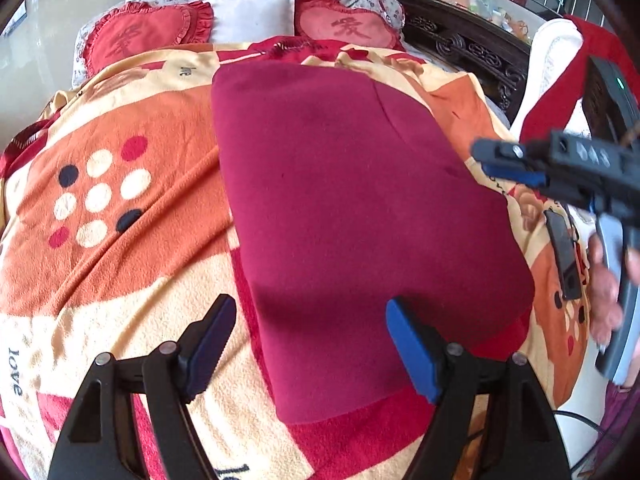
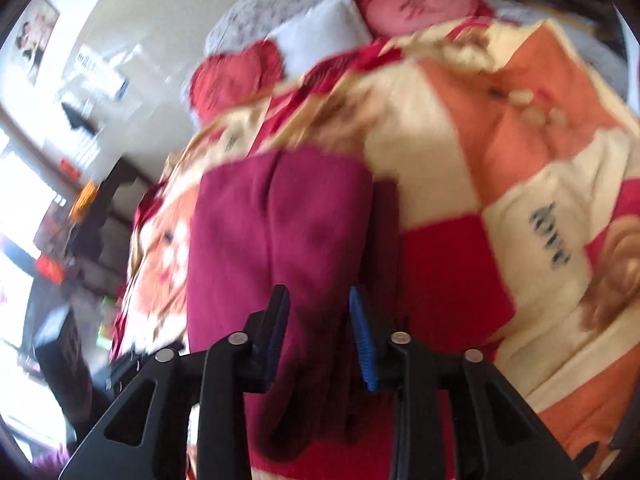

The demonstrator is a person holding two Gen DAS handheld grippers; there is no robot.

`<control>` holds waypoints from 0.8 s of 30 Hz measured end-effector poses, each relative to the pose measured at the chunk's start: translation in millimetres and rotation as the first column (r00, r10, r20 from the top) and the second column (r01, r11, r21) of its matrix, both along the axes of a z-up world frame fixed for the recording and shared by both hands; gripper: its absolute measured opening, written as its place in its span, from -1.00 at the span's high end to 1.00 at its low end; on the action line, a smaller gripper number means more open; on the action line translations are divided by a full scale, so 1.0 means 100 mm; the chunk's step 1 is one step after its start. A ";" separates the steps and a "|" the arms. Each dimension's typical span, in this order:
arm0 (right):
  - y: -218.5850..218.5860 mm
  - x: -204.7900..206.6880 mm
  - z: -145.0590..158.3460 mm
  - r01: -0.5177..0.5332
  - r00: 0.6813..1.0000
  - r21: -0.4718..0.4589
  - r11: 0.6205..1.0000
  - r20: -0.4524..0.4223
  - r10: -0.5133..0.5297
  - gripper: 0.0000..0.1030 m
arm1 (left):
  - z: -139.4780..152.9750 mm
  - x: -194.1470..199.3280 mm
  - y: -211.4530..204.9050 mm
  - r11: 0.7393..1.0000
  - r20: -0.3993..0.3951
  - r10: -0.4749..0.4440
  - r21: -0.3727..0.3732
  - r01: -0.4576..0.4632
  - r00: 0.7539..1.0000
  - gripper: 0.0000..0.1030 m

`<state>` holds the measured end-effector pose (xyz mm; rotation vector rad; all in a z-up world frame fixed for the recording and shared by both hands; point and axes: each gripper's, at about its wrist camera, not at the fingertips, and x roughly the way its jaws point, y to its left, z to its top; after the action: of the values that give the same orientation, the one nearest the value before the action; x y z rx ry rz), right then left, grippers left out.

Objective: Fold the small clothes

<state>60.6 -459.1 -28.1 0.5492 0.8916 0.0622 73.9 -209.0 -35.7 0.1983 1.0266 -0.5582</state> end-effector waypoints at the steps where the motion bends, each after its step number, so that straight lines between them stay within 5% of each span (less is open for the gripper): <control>1: 0.00 0.08 0.02 0.007 1.000 -0.020 1.000 -0.007 -0.008 0.65 | 0.00 0.01 -0.01 1.000 0.002 0.004 0.002 -0.004 1.000 -0.57; 5: 0.13 0.42 -0.07 -0.031 0.998 -0.044 0.999 -0.057 0.029 0.65 | -0.02 0.04 -0.03 1.000 -0.011 0.022 0.001 -0.022 1.000 -0.57; 8: 0.21 0.56 -0.11 -0.042 0.998 -0.189 0.981 -0.053 0.033 1.00 | -0.04 0.07 -0.05 1.000 -0.013 0.024 0.008 -0.024 1.000 -0.57; 10: 0.20 0.60 -0.15 -0.020 0.998 -0.256 0.966 -0.069 0.002 1.00 | -0.06 0.08 -0.07 1.000 -0.015 0.023 0.008 -0.022 1.000 -0.58; 14: 0.10 0.63 -0.27 -0.015 0.994 -0.252 0.968 -0.104 -0.012 1.00 | -0.12 0.11 -0.11 1.000 -0.018 0.023 0.018 -0.023 1.000 -0.58; 19: 0.14 0.41 0.00 -0.008 0.999 -0.218 0.976 -0.054 -0.004 1.00 | -0.12 0.10 -0.10 0.999 -0.012 0.028 0.016 -0.028 1.000 -0.58; 21: 0.27 0.31 0.12 -0.055 0.998 -0.199 0.978 -0.024 0.052 0.82 | -0.12 0.10 -0.09 0.999 -0.011 0.032 0.015 -0.032 0.999 -0.58; 24: 0.49 0.19 0.18 -0.126 0.992 -0.211 0.969 -0.020 0.124 0.81 | -0.11 0.08 -0.09 0.999 -0.005 0.037 0.016 -0.037 0.999 -0.58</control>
<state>79.6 -410.1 -10.6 0.2937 0.9258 0.0784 81.8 -217.9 -46.7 0.1921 1.0380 -0.5173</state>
